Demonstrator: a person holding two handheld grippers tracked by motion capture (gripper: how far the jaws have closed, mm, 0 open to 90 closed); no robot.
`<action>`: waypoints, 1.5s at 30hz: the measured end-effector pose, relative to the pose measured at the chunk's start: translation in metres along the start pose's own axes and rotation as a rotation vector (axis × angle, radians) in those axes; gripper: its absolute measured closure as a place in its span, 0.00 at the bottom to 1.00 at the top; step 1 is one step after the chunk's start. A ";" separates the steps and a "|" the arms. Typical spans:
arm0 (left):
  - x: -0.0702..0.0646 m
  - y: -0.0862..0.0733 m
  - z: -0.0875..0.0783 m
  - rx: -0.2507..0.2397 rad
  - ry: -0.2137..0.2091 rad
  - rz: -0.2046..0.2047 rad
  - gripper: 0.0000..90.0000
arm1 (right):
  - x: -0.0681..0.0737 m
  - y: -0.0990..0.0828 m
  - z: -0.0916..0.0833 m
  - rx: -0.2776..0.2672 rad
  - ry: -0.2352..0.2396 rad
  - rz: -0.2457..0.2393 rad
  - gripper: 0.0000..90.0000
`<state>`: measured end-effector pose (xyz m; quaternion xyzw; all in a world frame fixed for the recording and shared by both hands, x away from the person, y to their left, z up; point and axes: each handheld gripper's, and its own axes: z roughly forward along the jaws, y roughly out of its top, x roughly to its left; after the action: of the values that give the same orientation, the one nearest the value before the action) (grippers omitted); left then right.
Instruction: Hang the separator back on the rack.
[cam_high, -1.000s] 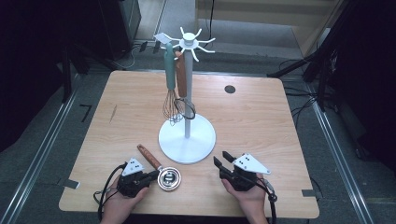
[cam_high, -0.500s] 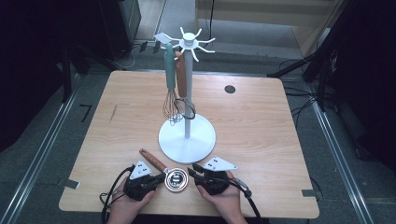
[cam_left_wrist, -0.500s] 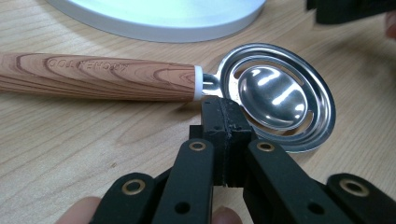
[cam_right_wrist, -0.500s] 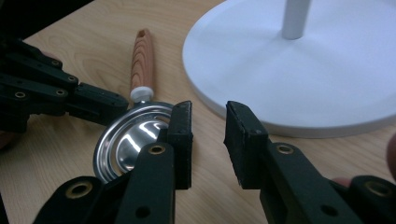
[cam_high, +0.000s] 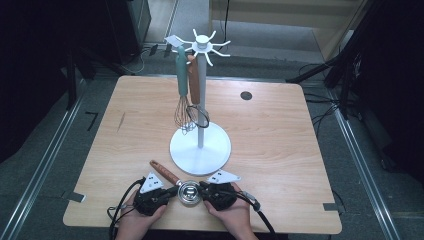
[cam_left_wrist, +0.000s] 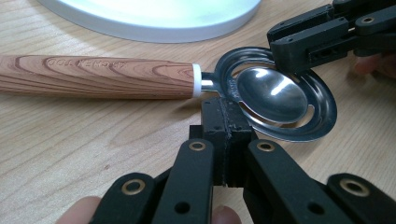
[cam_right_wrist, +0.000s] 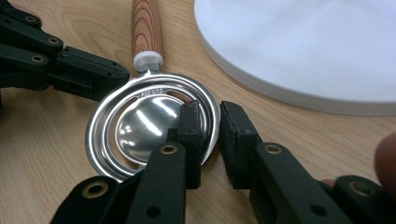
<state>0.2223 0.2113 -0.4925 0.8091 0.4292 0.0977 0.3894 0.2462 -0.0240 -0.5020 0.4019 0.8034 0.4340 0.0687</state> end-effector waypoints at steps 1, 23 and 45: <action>0.000 0.000 0.000 0.000 -0.003 -0.001 1.00 | 0.000 0.000 0.000 0.000 -0.003 -0.004 0.90; 0.030 -0.002 -0.020 -0.054 0.034 -0.064 0.98 | -0.011 -0.017 -0.024 0.006 -0.044 -0.082 0.88; 0.063 -0.005 -0.031 -0.124 0.106 -0.123 0.79 | -0.010 0.012 -0.038 -0.022 0.051 -0.041 0.76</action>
<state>0.2427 0.2788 -0.4857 0.7492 0.4913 0.1427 0.4206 0.2424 -0.0523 -0.4722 0.3733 0.8080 0.4516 0.0616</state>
